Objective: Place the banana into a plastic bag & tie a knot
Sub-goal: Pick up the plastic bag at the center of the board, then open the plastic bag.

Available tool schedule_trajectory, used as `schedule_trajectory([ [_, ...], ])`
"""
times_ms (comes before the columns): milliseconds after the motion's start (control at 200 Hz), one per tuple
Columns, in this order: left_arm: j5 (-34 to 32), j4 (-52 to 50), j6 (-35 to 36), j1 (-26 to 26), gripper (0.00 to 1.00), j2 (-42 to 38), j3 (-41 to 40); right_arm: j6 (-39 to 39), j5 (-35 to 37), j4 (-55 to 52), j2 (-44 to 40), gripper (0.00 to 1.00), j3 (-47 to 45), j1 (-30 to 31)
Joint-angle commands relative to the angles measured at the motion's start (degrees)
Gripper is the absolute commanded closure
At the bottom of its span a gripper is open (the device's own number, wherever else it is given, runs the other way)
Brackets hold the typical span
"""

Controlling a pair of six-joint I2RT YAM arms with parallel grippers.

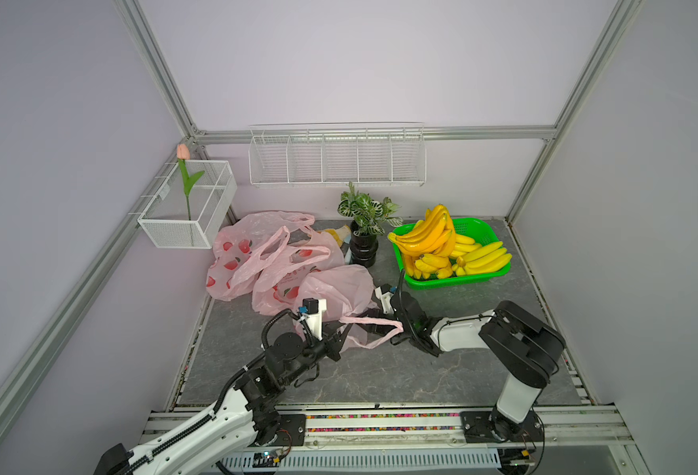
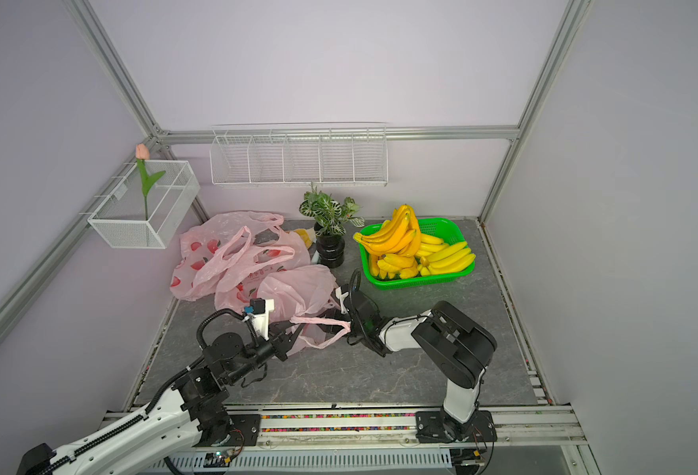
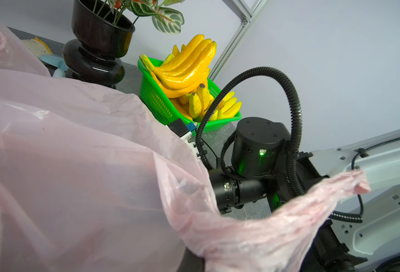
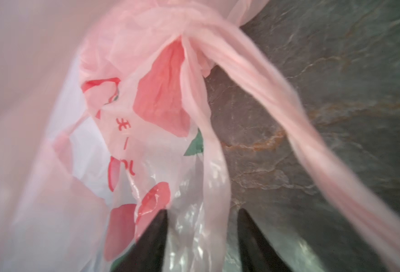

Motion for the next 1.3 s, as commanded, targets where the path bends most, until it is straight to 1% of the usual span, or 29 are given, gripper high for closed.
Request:
schedule_trajectory([
  [0,-0.01,0.19,-1.25,-0.31,1.0,-0.54,-0.81,0.45,0.33,1.82,-1.49,0.76,-0.55,-1.2],
  [75,-0.25,-1.96,-1.06,-0.32,1.0,-1.5,-0.45,-1.82,2.92,-2.98,-4.07,0.91,-0.95,-1.43],
  [110,-0.46,-4.73,-0.74,-0.26,0.99,-2.09,0.42,-3.08,4.27,-5.74,-5.38,0.93,-0.97,-1.53],
  [145,-1.08,-8.39,-0.24,-0.26,0.89,-2.8,1.82,-4.55,5.72,-8.37,-6.89,0.93,-0.94,-1.49],
  [210,-3.25,-15.67,0.14,-0.26,0.67,-3.9,4.86,-7.72,8.65,-13.4,-9.79,0.93,-0.85,-1.56],
  [235,-3.99,-18.19,0.34,-0.26,0.6,-4.39,6.07,-9.01,9.81,-15.11,-10.98,0.93,-0.8,-1.6],
  [265,-4.94,-21.19,1.01,-0.32,0.53,-4.98,7.72,-10.48,11.33,-17.46,-12.37,0.93,-0.71,-1.57],
  [335,-8.42,-28.52,1.97,-0.26,0.42,-6.55,12.1,-13.79,14.72,-21.97,-15.18,0.93,-0.63,-1.82],
  [390,-13.48,-32.44,1.86,-0.29,0.39,-7.65,14.53,-16.17,16.62,-24.53,-16.85,0.93,-0.8,-1.91],
  [430,-16.52,-34.79,1.95,-0.29,0.34,-8.29,16.31,-17.66,17.52,-25.76,-17.83,0.93,-0.76,-1.98],
  [490,-19.83,-37.65,2.91,-0.28,0.3,-8.37,19.5,-20.08,18.65,-27.14,-19.21,0.93,-0.92,-1.98],
  [570,-21.18,-39.41,5.09,-0.19,0.25,-6.72,23.91,-22.13,20.62,-28.71,-21.31,0.93,-1.55,-2.0],
  [630,-21.37,-39.85,6.73,-0.18,0.19,-3.83,27.2,-23.44,21.85,-28.89,-23.02,0.93,-2.28,-1.98],
  [685,-21.55,-40.93,7.91,-0.04,0.19,0.27,30.79,-24.75,22.14,-29.0,-24.32,0.93,-2.57,-1.89],
  [725,-20.41,-41.56,8.95,-0.01,0.19,4.08,33.37,-25.65,22.04,-29.07,-25.07,0.93,-2.55,-1.84],
  [785,-16.72,-42.99,10.67,0.04,0.19,11.1,37.83,-27.08,22.15,-29.18,-26.13,0.93,-2.45,-1.58],
  [875,-11.06,-46.28,11.14,0.06,0.25,20.39,43.79,-27.95,22.13,-28.85,-27.89,0.93,-2.65,-1.36],
  [940,-6.76,-48.64,11.16,0.01,0.28,24.95,46.85,-28.48,21.92,-28.67,-29.2,0.93,-2.69,-1.16],
  [995,-5.04,-49.65,9.84,-0.66,0.29,27.43,47.88,-29.1,22.11,-28.52,-30.33,0.93,-2.69,-0.79],
  [1039,-4.89,-50.98,7.89,-1.65,0.29,28.91,48.9,-29.43,22.21,-28.47,-31.18,0.93,-2.65,-0.55],
  [1104,-5.15,-51.75,6.13,-4.59,0.29,30.41,49.87,-29.54,22.29,-28.56,-32.03,0.93,-2.42,-0.26],
  [1194,-7.84,-53.86,4.95,-9.03,0.25,32.23,51.33,-29.79,22.45,-28.74,-32.79,0.93,-1.82,0.37],
  [1294,-9.79,-55.3,3.72,-11.59,0.2,33.54,51.8,-30.3,23.39,-29.5,-32.7,0.93,-0.91,1.18],
])
